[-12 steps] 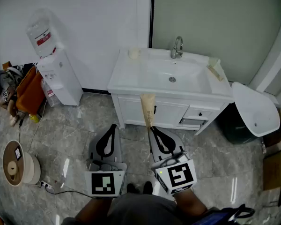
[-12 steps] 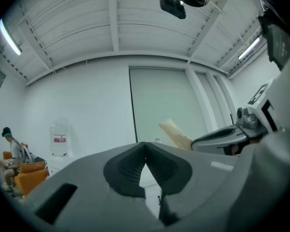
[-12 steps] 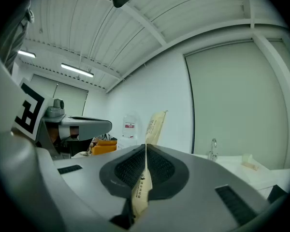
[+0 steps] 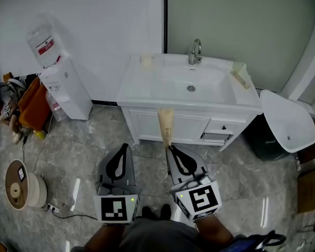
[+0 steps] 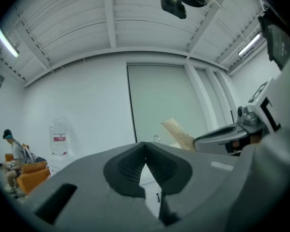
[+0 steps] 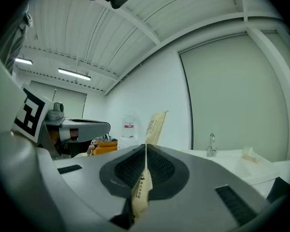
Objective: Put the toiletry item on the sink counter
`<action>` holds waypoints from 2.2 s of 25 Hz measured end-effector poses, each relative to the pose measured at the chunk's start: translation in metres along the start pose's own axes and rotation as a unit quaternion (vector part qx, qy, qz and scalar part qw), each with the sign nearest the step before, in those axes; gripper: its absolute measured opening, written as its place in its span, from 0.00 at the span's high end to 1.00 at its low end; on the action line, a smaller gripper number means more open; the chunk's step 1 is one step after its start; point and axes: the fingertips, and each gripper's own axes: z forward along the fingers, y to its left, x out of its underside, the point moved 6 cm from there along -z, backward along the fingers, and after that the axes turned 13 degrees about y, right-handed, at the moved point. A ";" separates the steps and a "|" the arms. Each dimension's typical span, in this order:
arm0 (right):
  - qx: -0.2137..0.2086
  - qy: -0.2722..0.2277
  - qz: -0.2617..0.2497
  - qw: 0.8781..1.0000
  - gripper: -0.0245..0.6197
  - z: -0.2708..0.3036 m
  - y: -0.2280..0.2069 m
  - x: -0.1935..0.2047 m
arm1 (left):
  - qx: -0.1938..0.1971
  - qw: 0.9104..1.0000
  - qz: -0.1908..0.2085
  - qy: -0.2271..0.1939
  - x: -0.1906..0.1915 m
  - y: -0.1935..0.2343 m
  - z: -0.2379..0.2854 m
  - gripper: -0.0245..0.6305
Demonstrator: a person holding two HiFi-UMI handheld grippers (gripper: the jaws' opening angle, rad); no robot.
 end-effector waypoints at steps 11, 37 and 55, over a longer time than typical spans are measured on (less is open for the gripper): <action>-0.006 0.013 0.015 1.000 0.94 0.027 -0.024 0.012 | -0.020 1.000 -0.005 0.024 0.016 0.008 0.024 0.95; 0.021 0.017 -0.008 1.000 0.94 0.236 -0.051 -0.048 | 0.009 0.999 -0.034 0.003 0.011 0.156 0.195 0.95; 0.049 0.032 0.007 0.998 0.94 0.287 -0.092 -0.050 | 0.045 0.998 -0.029 0.034 0.019 0.169 0.274 0.95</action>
